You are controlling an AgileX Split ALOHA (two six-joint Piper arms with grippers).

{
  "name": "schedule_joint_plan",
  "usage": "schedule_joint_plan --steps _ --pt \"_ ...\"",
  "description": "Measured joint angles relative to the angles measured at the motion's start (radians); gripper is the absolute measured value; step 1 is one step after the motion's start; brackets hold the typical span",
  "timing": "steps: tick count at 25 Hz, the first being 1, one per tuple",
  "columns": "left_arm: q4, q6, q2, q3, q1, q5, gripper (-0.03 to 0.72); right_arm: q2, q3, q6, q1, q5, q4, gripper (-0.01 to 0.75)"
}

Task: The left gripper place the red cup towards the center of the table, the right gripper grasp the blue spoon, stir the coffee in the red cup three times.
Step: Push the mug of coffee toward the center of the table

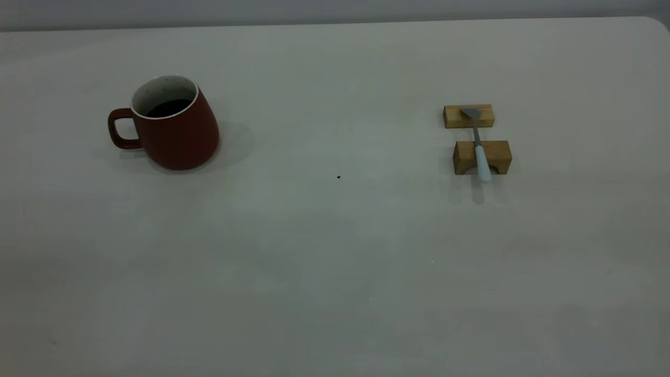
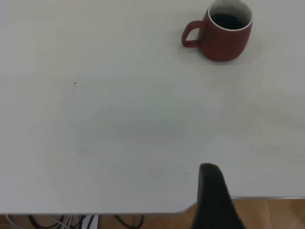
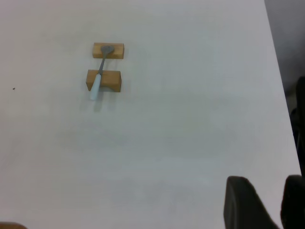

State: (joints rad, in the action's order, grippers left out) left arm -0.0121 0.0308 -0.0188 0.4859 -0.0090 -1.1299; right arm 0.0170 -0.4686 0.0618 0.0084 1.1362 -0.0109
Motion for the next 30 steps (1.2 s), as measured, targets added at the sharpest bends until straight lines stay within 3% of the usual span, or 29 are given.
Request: schedule_joint_plan --steps 30 --pt "0.000 0.000 0.000 0.000 0.000 0.000 0.535 0.000 0.000 -0.008 0.000 0.000 -0.046 0.238"
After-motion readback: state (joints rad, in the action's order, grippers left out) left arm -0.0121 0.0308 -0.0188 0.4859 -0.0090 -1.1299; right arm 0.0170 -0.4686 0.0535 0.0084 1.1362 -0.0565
